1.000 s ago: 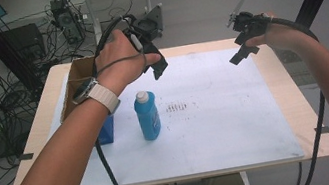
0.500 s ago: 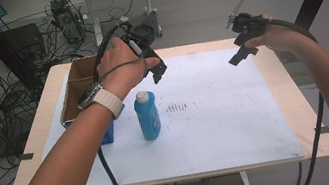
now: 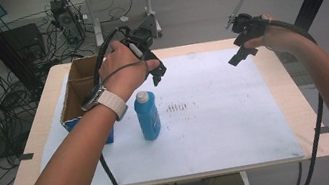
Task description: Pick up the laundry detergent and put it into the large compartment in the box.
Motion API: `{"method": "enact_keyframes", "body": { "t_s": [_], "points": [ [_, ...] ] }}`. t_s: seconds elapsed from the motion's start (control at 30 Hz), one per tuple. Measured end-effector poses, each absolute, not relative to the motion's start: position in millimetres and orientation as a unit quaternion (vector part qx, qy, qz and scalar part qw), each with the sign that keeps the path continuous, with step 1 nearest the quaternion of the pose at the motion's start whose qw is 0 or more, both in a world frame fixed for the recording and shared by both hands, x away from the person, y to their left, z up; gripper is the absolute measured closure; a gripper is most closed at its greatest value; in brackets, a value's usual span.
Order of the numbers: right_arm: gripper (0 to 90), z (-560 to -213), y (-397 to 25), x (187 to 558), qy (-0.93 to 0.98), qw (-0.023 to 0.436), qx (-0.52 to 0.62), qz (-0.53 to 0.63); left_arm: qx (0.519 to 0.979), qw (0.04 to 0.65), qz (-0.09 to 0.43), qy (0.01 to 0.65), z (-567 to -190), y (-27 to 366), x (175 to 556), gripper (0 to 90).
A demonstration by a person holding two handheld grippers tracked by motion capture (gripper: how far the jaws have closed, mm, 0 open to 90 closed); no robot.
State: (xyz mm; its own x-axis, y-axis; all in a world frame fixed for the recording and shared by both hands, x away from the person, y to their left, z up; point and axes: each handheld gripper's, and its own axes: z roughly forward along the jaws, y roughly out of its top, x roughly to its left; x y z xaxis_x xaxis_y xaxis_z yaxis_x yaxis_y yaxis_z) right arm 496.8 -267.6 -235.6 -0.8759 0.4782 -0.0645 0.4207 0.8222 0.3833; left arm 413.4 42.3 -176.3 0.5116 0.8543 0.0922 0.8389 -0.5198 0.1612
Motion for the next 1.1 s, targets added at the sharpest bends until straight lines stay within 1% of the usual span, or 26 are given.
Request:
{"method": "enact_keyframes", "body": {
  "t_s": [0.1, 0.13, 0.27, 0.7, 0.9, 1.1],
  "points": [
    [9.4, -236, -267, 496, 0.952, 0.08, 0.235, 0.182, 0.866, 0.051, 0.073, 0.492, -178, 43, 413, 9.3],
    [9.4, -235, -267, 496, 0.952, 0.08, 0.234, 0.183, 0.864, 0.054, 0.063, 0.497, -181, 44, 414, 9.4],
    [9.4, -234, -268, 496, 0.951, 0.08, 0.235, 0.185, 0.861, 0.048, 0.071, 0.501, -184, 45, 414, 9.6],
    [9.4, -236, -269, 494, 0.951, 0.08, 0.234, 0.188, 0.856, 0.05, 0.07, 0.51, -190, 42, 413, 9.5],
    [9.4, -237, -270, 494, 0.95, 0.079, 0.234, 0.19, 0.854, 0.054, 0.052, 0.514, -204, 41, 410, 9.4],
    [9.4, -239, -266, 494, 0.951, 0.078, 0.23, 0.189, 0.851, 0.055, 0.055, 0.52, -209, 43, 409, 9.4]
  ]
}}
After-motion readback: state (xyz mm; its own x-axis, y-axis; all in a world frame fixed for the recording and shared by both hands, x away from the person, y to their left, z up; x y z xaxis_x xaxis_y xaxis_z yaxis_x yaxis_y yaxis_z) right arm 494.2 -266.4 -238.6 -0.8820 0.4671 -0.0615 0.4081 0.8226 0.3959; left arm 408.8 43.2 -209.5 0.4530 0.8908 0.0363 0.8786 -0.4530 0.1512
